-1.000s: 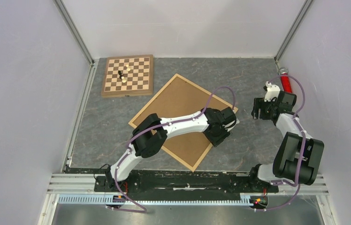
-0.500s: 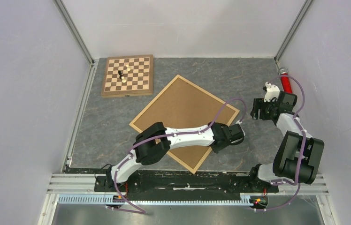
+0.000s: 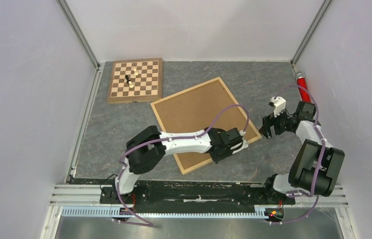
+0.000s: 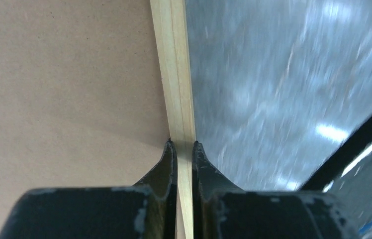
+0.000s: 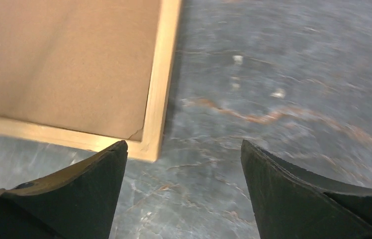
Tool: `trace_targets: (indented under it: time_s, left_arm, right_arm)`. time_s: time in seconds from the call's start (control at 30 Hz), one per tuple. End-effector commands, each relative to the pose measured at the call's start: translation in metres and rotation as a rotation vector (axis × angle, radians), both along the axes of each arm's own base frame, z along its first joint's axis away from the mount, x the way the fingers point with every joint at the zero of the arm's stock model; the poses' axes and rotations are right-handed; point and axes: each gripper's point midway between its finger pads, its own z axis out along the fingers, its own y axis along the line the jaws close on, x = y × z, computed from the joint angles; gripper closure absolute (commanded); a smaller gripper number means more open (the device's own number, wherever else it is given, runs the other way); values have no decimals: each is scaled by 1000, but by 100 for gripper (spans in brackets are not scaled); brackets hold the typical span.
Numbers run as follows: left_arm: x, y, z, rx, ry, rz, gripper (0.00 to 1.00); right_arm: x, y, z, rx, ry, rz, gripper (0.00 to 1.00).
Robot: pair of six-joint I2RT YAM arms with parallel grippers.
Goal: Put the photo into the frame
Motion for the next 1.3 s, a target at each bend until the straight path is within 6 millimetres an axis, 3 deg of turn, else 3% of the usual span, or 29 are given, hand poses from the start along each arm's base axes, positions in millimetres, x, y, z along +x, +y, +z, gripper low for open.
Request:
trace_targets:
  time_s: [0.0, 0.2, 0.57, 0.93, 1.13, 1.27]
  left_arm:
    - [-35, 47, 11, 56, 79, -286, 98]
    - [-47, 76, 15, 70, 75, -396, 98]
    - [-57, 73, 44, 51, 129, -445, 98]
    - [-56, 84, 72, 23, 69, -506, 98]
    - [-62, 85, 84, -13, 80, -535, 98]
    - [-61, 84, 95, -47, 97, -530, 98]
  right_arm:
    - [-31, 44, 7, 51, -73, 414, 12]
    - [-72, 80, 12, 21, -128, 666, 12]
    - [-137, 129, 9, -59, -169, 953, 15]
    - [-157, 151, -12, -22, -148, 1067, 27]
    - [-144, 155, -10, -83, -228, 1034, 32]
    - [-133, 155, 2, -153, -301, 1012, 32]
